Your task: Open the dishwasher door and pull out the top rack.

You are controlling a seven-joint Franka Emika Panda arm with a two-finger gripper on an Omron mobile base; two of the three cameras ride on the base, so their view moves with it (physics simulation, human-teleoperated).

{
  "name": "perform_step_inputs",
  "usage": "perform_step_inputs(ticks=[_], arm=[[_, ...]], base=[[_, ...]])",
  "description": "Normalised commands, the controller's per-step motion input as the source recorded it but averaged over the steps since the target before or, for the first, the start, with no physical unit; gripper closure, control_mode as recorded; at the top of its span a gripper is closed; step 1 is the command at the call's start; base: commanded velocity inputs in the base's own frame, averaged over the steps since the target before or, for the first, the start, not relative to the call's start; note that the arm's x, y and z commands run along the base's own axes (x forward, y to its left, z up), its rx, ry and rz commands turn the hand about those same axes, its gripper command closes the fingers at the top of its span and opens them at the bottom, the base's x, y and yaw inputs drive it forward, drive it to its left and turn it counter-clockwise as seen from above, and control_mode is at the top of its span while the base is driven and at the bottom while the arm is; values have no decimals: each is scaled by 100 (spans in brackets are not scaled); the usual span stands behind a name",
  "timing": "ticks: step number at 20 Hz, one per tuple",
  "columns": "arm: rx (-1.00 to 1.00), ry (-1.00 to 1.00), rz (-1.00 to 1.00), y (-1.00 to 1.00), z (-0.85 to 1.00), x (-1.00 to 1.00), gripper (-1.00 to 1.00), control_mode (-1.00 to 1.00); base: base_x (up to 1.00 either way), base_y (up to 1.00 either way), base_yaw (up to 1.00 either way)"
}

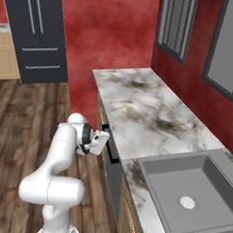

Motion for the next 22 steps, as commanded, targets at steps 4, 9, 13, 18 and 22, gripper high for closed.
perform_step_inputs(ticks=[4, 9, 13, 18, 22], arm=[[6, 17, 0, 47, -58, -23, 100, -100], [8, 18, 0, 62, -61, -31, 100, -100], [6, 16, 0, 78, -67, -40, 100, -100], [3, 13, 0, 88, -68, -44, 100, -100], [1, 12, 0, 97, -67, -41, 100, -100]], base=[[0, 0, 0], [0, 0, 0], [0, 0, 0], [0, 0, 0], [0, 0, 0]])
